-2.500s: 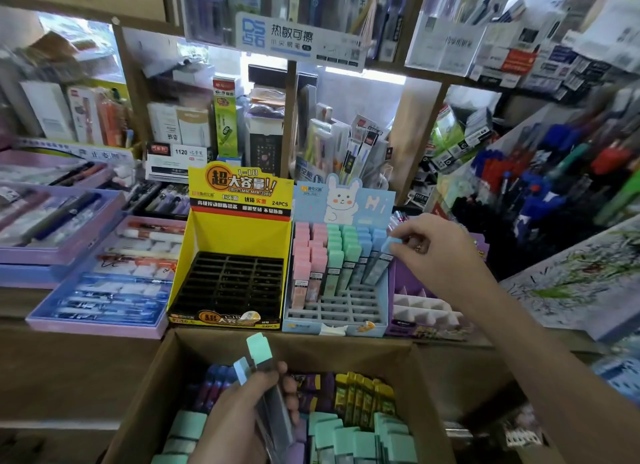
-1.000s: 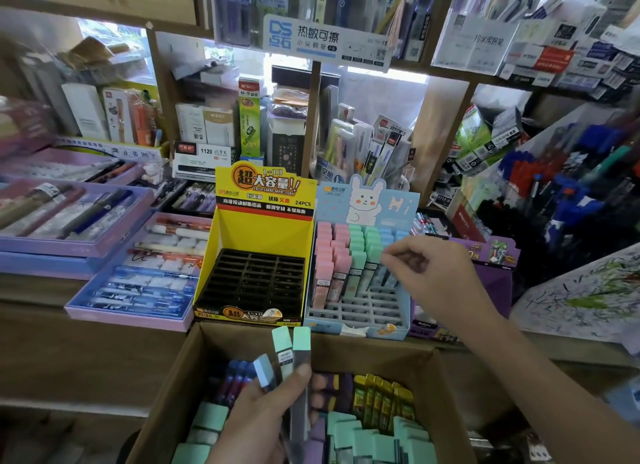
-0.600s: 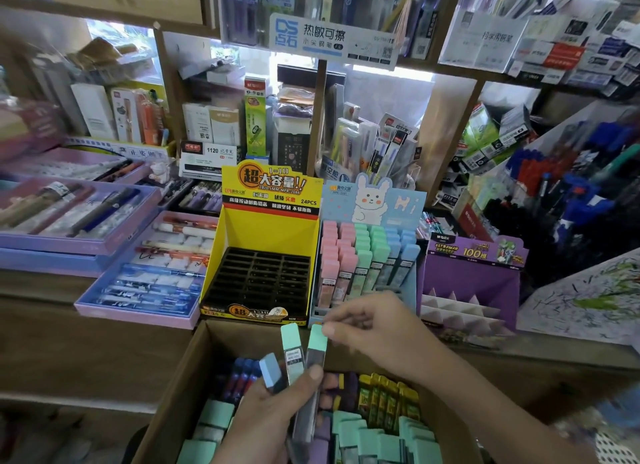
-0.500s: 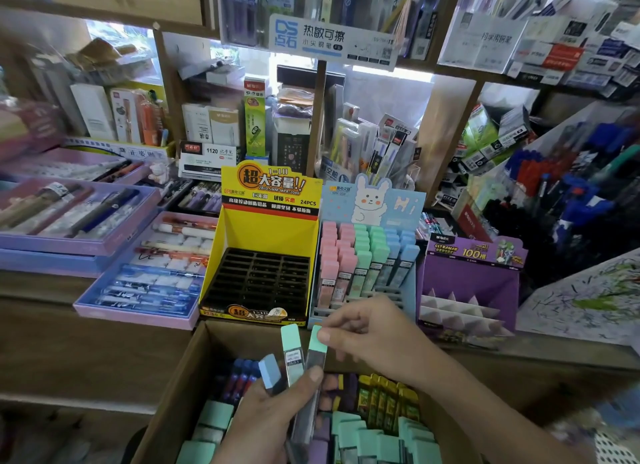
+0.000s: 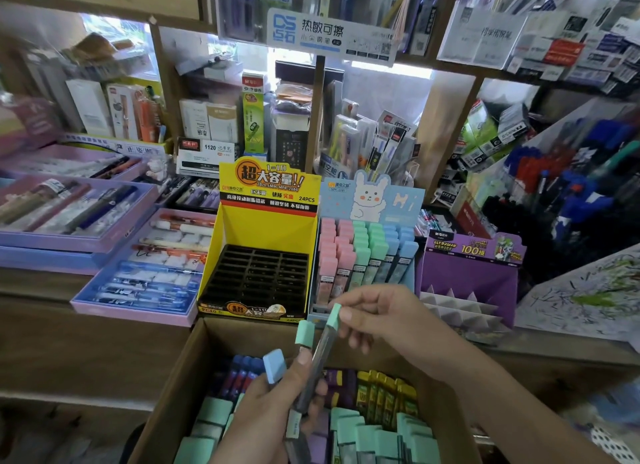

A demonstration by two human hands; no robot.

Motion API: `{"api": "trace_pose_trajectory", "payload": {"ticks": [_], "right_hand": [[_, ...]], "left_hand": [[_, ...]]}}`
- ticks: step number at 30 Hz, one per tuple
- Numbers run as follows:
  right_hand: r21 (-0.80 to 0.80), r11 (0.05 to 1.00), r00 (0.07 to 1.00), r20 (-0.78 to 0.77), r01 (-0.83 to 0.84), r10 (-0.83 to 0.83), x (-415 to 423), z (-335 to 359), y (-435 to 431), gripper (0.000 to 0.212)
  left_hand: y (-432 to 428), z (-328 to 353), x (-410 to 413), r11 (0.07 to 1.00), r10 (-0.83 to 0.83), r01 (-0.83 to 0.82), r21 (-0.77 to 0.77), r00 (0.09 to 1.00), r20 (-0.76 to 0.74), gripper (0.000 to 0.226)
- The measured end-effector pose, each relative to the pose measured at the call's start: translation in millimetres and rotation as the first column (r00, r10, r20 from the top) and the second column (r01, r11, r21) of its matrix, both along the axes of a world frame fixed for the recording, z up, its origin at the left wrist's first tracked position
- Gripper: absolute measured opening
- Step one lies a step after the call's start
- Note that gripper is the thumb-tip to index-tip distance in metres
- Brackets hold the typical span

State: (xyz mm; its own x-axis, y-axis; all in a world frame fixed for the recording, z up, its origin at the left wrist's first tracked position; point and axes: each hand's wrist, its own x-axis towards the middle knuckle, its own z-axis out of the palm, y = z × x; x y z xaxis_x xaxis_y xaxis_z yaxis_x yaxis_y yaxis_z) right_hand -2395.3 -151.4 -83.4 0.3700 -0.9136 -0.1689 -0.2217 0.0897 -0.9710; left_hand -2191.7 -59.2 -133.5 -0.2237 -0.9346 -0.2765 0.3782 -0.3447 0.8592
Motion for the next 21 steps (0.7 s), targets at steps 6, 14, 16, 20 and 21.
{"api": "trace_pose_trajectory", "payload": {"ticks": [6, 14, 16, 20, 21], "right_hand": [[0.086, 0.996, 0.999, 0.047, 0.016, -0.020, 1, 0, 0, 0.024], [-0.034, 0.994, 0.992, -0.058, 0.108, -0.110, -13, 15, -3, 0.021], [-0.097, 0.983, 0.984, -0.072, 0.157, -0.164, -22, 26, -5, 0.014], [-0.260, 0.916, 0.939, -0.071, 0.307, -0.335, -40, 44, -12, 0.010], [-0.308, 0.890, 0.925, -0.073, 0.336, -0.374, -44, 46, -14, 0.010]], "left_hand": [[-16, 0, -8, 0.997, 0.047, -0.056, 0.055, 0.987, 0.157, 0.020], [-25, -13, -4, 0.976, 0.107, -0.132, 0.174, 0.984, 0.145, 0.042], [-30, -21, -3, 0.955, 0.155, -0.170, 0.242, 0.985, 0.082, 0.030], [-39, -30, -4, 0.950, 0.156, -0.149, 0.273, 0.988, -0.005, 0.027], [-41, -33, -4, 0.947, 0.158, -0.146, 0.285, 0.987, -0.021, 0.027]]}}
